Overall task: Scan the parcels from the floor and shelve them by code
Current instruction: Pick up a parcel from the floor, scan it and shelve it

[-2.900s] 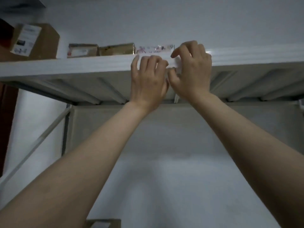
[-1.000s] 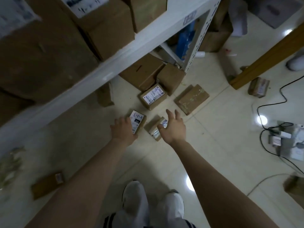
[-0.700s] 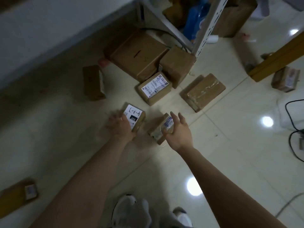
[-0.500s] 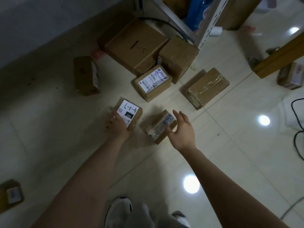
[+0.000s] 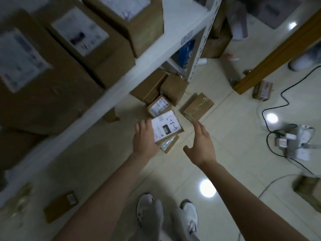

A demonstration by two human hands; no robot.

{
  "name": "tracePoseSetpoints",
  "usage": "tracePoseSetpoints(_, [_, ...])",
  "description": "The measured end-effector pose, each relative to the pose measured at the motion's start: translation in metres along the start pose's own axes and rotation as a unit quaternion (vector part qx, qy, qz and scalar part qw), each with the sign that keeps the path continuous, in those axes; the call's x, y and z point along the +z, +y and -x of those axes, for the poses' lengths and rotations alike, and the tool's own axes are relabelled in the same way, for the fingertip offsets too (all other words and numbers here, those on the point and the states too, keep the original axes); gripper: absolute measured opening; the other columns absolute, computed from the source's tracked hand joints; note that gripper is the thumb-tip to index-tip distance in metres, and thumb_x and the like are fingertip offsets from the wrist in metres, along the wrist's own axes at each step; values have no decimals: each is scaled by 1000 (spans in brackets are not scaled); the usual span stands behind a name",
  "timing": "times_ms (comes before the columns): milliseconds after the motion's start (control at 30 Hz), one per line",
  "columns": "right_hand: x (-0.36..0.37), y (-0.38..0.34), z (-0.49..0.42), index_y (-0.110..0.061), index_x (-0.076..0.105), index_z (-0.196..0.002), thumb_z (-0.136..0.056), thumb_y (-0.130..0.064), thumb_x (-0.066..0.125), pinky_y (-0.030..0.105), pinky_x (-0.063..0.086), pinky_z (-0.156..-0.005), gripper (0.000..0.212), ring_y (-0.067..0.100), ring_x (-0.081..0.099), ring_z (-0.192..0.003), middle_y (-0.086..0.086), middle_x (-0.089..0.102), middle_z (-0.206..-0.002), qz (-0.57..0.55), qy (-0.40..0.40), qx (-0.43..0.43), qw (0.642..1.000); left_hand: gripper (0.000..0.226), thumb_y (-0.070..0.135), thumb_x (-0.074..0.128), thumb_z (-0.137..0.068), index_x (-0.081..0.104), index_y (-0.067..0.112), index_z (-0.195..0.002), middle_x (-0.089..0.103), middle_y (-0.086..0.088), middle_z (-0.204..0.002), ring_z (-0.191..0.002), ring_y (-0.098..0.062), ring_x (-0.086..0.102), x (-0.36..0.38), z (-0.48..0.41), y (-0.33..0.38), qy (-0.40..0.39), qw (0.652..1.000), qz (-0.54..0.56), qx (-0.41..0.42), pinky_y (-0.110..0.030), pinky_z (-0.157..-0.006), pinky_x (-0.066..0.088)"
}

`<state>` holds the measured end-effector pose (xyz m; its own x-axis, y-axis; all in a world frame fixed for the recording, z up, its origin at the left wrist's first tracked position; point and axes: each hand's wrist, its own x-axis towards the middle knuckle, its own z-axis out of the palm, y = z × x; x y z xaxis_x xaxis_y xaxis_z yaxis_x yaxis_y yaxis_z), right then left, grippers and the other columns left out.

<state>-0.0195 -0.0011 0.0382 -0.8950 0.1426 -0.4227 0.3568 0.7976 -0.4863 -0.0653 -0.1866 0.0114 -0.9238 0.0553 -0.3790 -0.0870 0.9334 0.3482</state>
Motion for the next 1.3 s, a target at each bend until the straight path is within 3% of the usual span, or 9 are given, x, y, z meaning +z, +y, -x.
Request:
tracePoseSetpoints(267, [-221, -68, 100, -31, 2, -158, -74, -22, 82, 48, 33, -116, 116, 25, 10, -152, -5, 1, -167, 73, 28, -62, 995, 99, 19, 89, -63, 36, 18, -147, 27, -5, -152, -146, -26, 16, -218, 94, 146, 5, 962, -78, 262, -41, -114, 36])
tracePoseSetpoints(433, [-335, -76, 172, -26, 24, -153, -62, -23, 87, 38, 49, -93, 111, 24, 40, -130, -5, 35, -150, 1, 138, -84, 987, 100, 11, 86, -68, 33, 26, -151, 8, 4, -163, -151, -22, -1, -327, 142, 246, 20, 933, -96, 347, -47, -115, 33])
tracePoseSetpoints(633, [-438, -71, 233, -20, 33, -143, -58, -40, 74, 29, 46, -75, 96, 18, 54, -109, -2, 44, -136, -104, 246, -135, 954, 101, 8, 80, -72, 26, 32, -154, -15, 11, -166, -153, -18, -9, -399, 190, 345, 78, 899, -99, 419, -49, -109, 41])
tracePoseSetpoints(767, [-476, -62, 257, -16, 38, -136, -56, -33, 78, 11, 45, -75, 91, 2, 53, -96, -3, 50, -121, -209, 327, -131, 912, 115, 7, 79, -80, 1, 37, -158, -20, 12, -166, -154, -16, -8, -413, 216, 385, 147, 909, 83, 381, -44, -119, 27])
tracePoseSetpoints(833, [-485, -59, 256, -12, 39, -136, -57, -23, 86, 5, 43, -77, 92, -6, 51, -98, -3, 50, -118, -227, 349, -109, 902, 110, 14, 76, -86, -4, 36, -158, -12, 10, -167, -154, -14, -2, -409, 226, 398, 113, 897, 298, 307, -32, -119, 17])
tracePoseSetpoints(900, [-486, -59, 250, -15, 40, -134, -57, -25, 88, 11, 47, -77, 91, -1, 54, -98, -3, 52, -117, -251, 352, -98, 896, 106, 38, 75, -87, -3, 38, -159, 2, 9, -168, -152, -12, 12, -395, 230, 407, 21, 870, 442, 219, -38, -119, 22])
tracePoseSetpoints(1033, [-486, -61, 229, -16, 44, -133, -55, -36, 83, 12, 45, -75, 89, 4, 54, -97, -5, 54, -115, -278, 347, -85, 892, 119, 85, 73, -55, 20, 46, -153, 42, 11, -153, -141, -16, 41, -357, 212, 415, -122, 868, 461, 136, -57, -114, 36])
tracePoseSetpoints(1167, [-499, -55, 191, -18, 43, -134, -58, -38, 84, 6, 44, -78, 88, 4, 54, -104, -6, 54, -120, -289, 346, -66, 890, 109, 75, 81, -52, 36, 37, -143, 51, 9, -145, -134, -16, 50, -354, 167, 432, -125, 867, 469, 111, -54, -110, 43])
tracePoseSetpoints(1300, [-525, -63, 142, -20, 41, -136, -59, -44, 84, 15, 49, -87, 91, 3, 54, -109, -7, 53, -125, -302, 325, -60, 894, 105, 68, 84, -57, 39, 31, -145, 61, 10, -136, -127, -13, 57, -378, 108, 453, -140, 860, 477, 113, -50, -111, 44])
